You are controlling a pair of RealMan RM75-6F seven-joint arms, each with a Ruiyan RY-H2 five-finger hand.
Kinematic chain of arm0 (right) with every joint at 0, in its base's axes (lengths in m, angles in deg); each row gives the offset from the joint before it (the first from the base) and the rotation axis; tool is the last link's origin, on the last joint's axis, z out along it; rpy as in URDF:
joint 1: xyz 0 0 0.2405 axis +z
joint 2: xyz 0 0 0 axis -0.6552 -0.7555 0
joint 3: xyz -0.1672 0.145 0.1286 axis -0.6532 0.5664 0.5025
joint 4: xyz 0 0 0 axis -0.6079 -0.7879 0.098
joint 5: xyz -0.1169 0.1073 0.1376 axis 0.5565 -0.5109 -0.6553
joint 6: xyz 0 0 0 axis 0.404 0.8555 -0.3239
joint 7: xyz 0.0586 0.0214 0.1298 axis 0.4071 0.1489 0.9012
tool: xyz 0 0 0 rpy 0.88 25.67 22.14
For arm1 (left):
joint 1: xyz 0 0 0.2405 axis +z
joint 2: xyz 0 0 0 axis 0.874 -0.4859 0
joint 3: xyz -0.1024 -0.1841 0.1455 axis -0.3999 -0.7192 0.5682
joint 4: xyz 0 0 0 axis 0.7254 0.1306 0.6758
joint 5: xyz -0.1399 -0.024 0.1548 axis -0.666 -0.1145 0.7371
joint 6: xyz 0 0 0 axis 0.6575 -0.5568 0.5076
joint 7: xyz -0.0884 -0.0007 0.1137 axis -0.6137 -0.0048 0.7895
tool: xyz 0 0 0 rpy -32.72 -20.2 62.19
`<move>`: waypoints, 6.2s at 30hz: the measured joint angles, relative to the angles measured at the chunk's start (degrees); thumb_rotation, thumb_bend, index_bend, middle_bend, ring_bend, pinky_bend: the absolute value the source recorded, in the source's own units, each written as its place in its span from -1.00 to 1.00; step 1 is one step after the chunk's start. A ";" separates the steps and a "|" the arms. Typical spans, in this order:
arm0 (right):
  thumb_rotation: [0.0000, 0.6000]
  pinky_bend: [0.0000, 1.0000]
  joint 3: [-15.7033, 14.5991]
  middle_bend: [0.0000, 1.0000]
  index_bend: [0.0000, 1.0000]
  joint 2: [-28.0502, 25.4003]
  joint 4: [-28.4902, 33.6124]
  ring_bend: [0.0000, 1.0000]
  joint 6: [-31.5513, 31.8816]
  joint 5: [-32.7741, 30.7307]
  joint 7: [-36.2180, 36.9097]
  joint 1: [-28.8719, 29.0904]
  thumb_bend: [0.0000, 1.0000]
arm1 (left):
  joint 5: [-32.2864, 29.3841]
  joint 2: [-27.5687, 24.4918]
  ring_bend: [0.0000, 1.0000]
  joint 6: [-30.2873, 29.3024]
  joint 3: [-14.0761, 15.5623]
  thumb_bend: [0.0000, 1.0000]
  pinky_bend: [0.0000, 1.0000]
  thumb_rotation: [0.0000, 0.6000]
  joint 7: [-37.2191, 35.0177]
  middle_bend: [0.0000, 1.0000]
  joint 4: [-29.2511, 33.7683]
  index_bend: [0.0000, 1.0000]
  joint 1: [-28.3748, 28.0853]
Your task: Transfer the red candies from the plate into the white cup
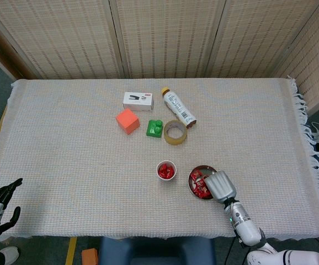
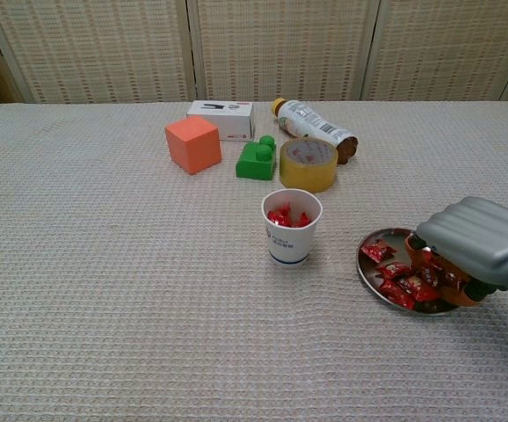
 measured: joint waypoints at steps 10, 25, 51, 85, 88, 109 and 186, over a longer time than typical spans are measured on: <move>1.00 0.97 0.59 0.58 0.21 -0.09 0.30 0.49 0.05 -0.05 -0.20 -0.17 -0.23 | 0.24 0.03 -0.58 -0.12 0.04 0.08 -0.45 1.00 -0.33 -0.70 -0.21 -0.99 -0.06; 1.00 0.97 3.51 0.58 0.20 -4.12 8.14 0.50 2.79 2.85 1.58 0.14 -0.23 | 0.25 0.22 -0.58 0.03 0.08 0.08 -0.45 1.00 0.15 -0.70 -0.16 -1.00 -0.10; 1.00 0.97 16.08 0.58 0.02 9.90 11.25 0.53 6.86 -13.24 -17.06 14.45 -0.23 | 0.10 -0.50 -0.58 -0.89 -0.05 0.08 -0.45 1.00 -2.03 -0.70 -0.38 -1.00 0.18; 1.00 0.97 0.27 0.58 -0.64 -0.97 7.88 0.43 7.41 -8.12 -5.41 6.60 -0.41 | 0.33 0.05 -0.58 -0.52 0.06 0.08 -0.44 1.00 -0.12 -0.70 -0.03 -1.00 0.19; 1.00 0.97 -0.11 0.58 -0.49 -0.44 5.57 0.43 5.84 -7.35 -3.51 5.98 -0.41 | 0.21 0.08 -0.58 -0.31 0.05 0.08 -0.44 1.00 -0.20 -0.70 -0.09 -1.00 0.10; 1.00 0.97 1.79 0.58 -0.41 2.61 1.90 0.45 2.77 -6.13 -2.57 5.24 -0.42 | 0.10 -0.07 -0.58 -0.35 0.00 0.08 -0.44 1.00 -0.70 -0.69 -0.18 -0.98 0.08; 1.00 0.99 11.98 0.58 0.18 -0.67 18.10 0.52 5.46 -9.18 -7.38 9.13 -0.46 | 0.17 -0.25 -0.57 -0.69 -0.03 0.08 -0.43 1.00 -1.42 -0.69 -0.14 -0.98 0.17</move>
